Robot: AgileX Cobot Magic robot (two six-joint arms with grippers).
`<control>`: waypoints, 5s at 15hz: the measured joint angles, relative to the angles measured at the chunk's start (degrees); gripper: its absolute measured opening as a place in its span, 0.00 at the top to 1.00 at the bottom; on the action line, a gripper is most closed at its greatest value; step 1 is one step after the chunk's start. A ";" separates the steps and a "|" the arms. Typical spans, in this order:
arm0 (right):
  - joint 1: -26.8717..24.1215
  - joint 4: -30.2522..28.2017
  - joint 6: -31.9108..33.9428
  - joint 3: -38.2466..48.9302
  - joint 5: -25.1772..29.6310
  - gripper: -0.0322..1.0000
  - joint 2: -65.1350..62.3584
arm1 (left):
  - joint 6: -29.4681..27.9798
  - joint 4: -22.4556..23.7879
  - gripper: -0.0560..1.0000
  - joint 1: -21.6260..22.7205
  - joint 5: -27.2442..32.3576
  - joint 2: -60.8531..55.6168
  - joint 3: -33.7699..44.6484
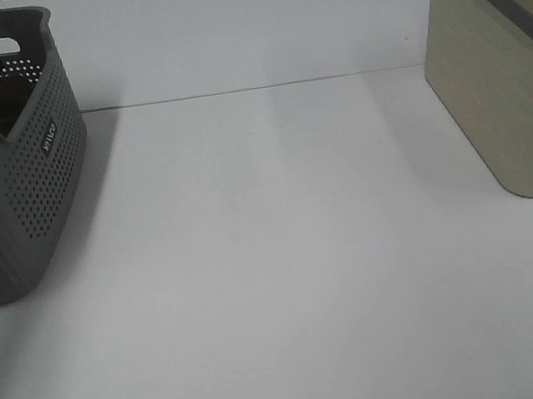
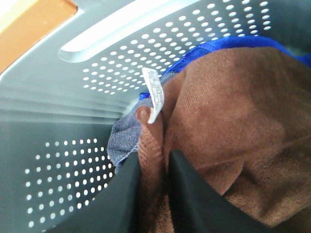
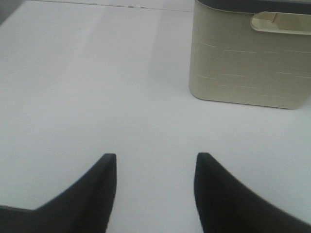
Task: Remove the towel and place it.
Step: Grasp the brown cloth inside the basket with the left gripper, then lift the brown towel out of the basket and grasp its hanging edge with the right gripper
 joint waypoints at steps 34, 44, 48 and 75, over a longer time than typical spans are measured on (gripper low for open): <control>0.00 0.00 0.00 0.00 0.00 0.50 0.00 | 9.34 -16.33 0.95 -21.66 0.17 -29.11 0.00; 0.00 3.95 0.00 0.00 0.00 0.50 0.69 | 10.83 -16.73 0.95 -32.89 1.38 -34.32 0.00; 0.00 14.04 -5.44 0.00 -0.52 0.50 12.15 | 11.52 -21.37 0.95 -32.89 1.95 -34.32 0.00; 29.68 93.79 -100.78 -31.11 -30.19 0.31 101.41 | 11.63 -28.02 0.95 -32.89 -0.52 -34.26 0.00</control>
